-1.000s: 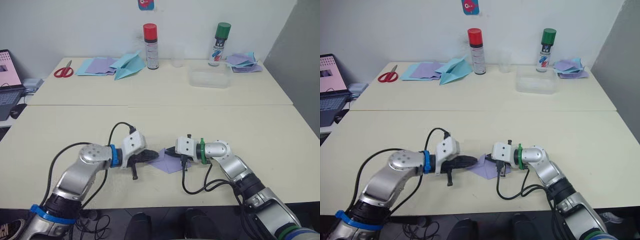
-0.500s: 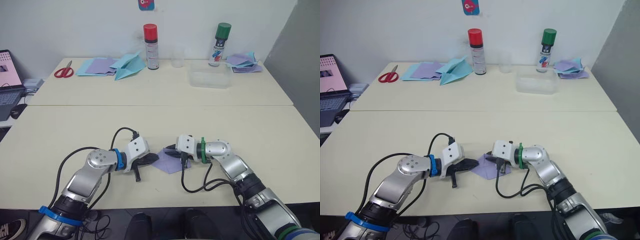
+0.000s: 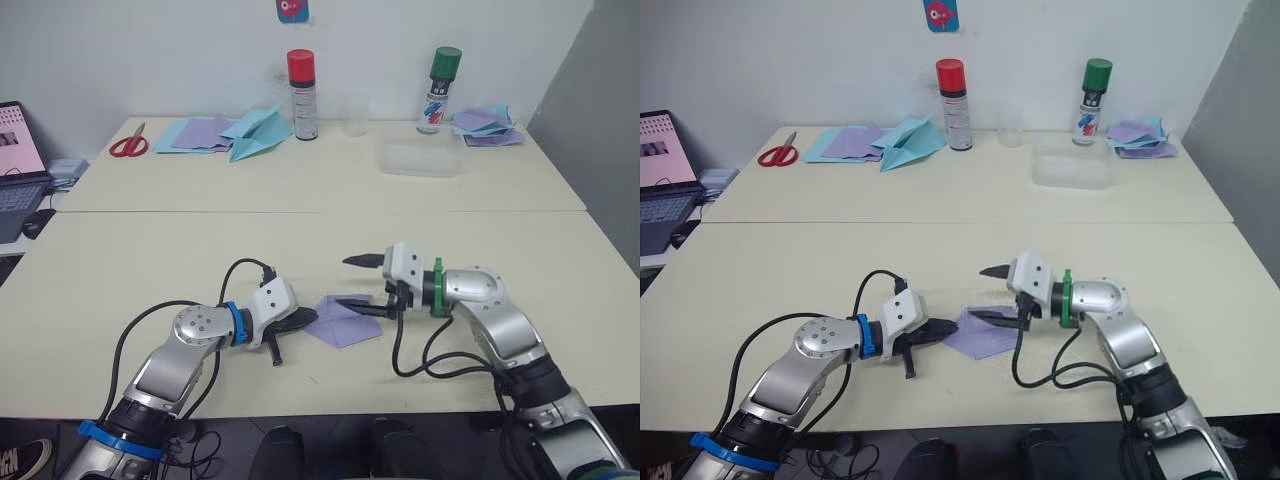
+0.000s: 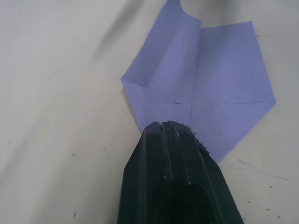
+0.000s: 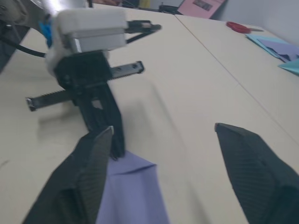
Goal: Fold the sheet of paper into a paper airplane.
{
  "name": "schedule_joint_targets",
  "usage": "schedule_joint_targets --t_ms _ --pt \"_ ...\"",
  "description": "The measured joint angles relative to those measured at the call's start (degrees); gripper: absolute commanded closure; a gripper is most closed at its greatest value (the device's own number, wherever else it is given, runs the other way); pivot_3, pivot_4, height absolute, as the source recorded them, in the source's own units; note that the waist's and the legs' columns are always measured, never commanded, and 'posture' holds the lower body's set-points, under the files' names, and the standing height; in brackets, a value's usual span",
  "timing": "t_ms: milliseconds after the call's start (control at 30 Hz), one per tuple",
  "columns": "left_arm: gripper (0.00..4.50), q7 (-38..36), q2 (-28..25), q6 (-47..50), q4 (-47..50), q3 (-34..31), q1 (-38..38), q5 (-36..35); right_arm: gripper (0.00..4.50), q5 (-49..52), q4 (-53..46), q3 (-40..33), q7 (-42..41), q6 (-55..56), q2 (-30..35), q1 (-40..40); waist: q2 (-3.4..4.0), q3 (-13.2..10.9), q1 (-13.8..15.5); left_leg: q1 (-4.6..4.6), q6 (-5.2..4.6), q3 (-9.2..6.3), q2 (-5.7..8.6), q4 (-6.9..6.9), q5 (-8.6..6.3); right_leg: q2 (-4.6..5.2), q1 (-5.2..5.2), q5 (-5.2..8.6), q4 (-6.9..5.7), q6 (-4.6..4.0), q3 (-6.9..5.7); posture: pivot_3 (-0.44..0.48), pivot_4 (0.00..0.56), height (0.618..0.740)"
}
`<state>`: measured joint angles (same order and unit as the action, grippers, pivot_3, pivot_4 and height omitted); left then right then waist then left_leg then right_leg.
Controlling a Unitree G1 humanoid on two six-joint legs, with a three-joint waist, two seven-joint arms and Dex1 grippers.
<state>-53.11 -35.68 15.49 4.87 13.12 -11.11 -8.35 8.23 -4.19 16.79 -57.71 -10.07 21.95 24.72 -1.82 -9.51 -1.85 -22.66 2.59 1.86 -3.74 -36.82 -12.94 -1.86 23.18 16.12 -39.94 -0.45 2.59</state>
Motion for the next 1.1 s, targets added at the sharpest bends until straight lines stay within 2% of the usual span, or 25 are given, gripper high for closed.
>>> schedule_joint_targets --t_ms 233,567,867,1000,1100 --pt "4.50 -0.2 0.2 0.0 -0.6 0.3 -1.0 0.0 4.45 -5.6 5.7 6.1 5.4 -0.4 -3.6 -2.0 0.00 0.0 0.0 -0.01 0.00 0.01 0.02 0.00 0.00 0.01 0.01 0.00 0.00 -0.01 0.00 0.000 0.150 0.740" --pt "4.50 0.3 1.1 0.6 -1.5 1.3 -2.1 0.4 4.45 -9.4 6.6 7.4 10.2 -0.5 -2.1 -5.7 0.11 0.6 0.2 0.06 0.00 -0.01 0.08 -0.01 0.00 0.04 -0.05 0.08 0.06 -0.14 0.04 0.000 0.150 0.740" --pt "4.50 0.1 1.2 0.6 -2.7 2.1 -2.7 0.4 4.45 -9.0 3.8 0.1 14.3 -2.8 3.1 -10.0 -0.01 1.1 0.2 0.46 0.01 -0.05 0.06 0.14 -0.01 0.20 -0.19 0.21 0.36 -0.36 0.10 0.000 0.150 0.740" --pt "4.50 -0.1 1.2 0.6 -2.9 2.4 -2.7 0.4 4.45 -9.0 1.3 -1.5 14.3 -3.9 5.0 -12.5 -0.08 1.1 0.2 0.99 0.01 -0.11 0.05 0.75 -0.01 0.36 -0.87 0.21 0.98 -0.36 0.11 0.000 0.150 0.740" --pt "4.50 -0.3 1.2 0.5 -2.8 2.4 -2.9 0.4 4.45 -8.2 -0.8 -2.4 14.3 -4.4 5.1 -13.5 -0.09 1.1 0.2 0.85 0.01 -0.08 0.08 0.79 -0.01 0.55 -0.92 0.30 0.98 -0.31 0.08 0.000 0.150 0.740"
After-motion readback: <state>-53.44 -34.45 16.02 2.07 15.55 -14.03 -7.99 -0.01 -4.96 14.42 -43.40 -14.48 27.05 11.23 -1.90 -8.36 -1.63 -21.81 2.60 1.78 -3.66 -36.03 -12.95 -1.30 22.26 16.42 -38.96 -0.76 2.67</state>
